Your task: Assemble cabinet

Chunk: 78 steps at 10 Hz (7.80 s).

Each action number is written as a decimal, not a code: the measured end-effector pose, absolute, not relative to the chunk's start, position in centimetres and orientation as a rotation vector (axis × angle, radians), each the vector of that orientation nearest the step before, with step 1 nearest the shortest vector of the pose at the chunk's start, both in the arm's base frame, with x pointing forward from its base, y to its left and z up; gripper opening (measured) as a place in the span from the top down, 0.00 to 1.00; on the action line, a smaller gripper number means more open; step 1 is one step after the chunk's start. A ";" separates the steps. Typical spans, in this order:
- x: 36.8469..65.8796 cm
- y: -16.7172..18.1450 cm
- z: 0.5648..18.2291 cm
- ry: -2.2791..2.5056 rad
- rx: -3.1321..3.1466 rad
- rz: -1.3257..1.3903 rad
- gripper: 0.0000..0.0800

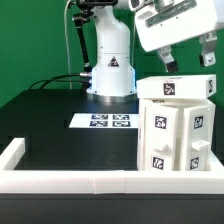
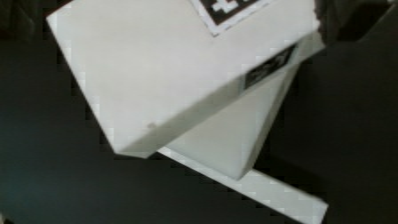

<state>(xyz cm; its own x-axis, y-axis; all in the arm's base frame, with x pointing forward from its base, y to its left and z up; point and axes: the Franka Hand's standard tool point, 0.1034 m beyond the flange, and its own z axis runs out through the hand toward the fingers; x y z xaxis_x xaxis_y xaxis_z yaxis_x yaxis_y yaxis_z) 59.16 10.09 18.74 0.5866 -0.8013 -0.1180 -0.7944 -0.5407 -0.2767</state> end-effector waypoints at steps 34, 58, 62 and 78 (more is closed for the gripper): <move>59.2 8.5 15.3 0.038 -3.014 -0.196 0.31; 57.9 8.6 14.5 2.318 -1.598 0.059 0.22; 57.6 8.8 15.4 2.276 -1.638 0.048 0.01; 58.2 9.8 18.6 1.501 -2.347 -0.081 0.00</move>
Offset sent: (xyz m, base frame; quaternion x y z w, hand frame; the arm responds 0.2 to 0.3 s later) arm 0.0137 -0.0022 0.0042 -0.0328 -0.0057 -0.3710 0.9280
